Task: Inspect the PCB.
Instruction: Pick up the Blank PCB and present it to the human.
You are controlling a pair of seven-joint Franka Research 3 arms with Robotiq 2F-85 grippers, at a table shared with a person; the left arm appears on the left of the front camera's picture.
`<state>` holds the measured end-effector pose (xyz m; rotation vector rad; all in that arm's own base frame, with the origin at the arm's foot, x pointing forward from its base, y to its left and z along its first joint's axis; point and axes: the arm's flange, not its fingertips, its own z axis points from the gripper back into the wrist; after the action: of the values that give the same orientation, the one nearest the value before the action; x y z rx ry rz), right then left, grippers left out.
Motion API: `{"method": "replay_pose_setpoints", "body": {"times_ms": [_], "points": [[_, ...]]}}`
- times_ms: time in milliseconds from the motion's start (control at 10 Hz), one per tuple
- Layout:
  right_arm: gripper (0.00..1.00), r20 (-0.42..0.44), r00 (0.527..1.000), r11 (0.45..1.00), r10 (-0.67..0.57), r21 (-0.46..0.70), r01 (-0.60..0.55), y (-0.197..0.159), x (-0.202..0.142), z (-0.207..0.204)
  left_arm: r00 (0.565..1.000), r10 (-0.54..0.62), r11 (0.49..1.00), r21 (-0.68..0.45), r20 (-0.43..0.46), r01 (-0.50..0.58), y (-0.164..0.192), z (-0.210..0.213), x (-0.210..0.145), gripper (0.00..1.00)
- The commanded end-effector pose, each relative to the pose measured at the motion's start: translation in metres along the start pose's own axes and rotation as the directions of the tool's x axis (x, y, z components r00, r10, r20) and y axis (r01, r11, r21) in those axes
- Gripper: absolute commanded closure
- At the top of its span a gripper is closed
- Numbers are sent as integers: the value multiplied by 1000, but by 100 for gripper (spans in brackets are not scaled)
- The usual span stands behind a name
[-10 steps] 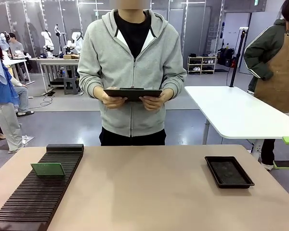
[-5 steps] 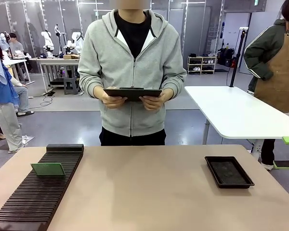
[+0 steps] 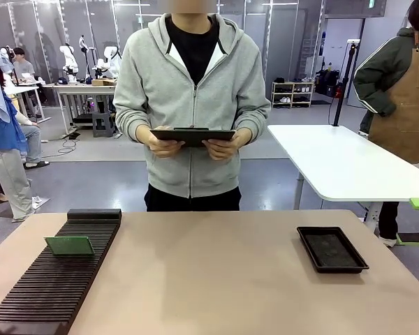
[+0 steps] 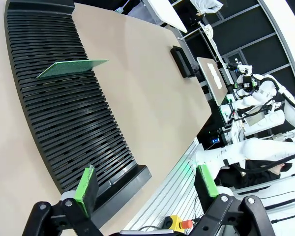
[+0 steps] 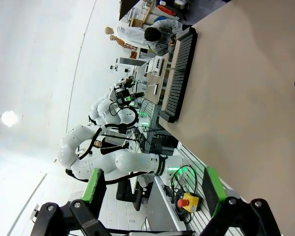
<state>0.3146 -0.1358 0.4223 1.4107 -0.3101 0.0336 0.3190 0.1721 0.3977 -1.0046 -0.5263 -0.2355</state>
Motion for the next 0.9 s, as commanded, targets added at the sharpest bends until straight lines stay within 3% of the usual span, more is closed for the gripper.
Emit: {"method": "replay_pose_setpoints", "body": {"times_ms": [0,800], "points": [[0,-9,1000,1000,1,6,0,0,-1,1,1000,-16,1000,-18,6,16,0,1,-2,0],[0,-9,1000,1000,1,6,0,0,-1,1,1000,0,1000,0,0,0,0,0,0,0]]}}
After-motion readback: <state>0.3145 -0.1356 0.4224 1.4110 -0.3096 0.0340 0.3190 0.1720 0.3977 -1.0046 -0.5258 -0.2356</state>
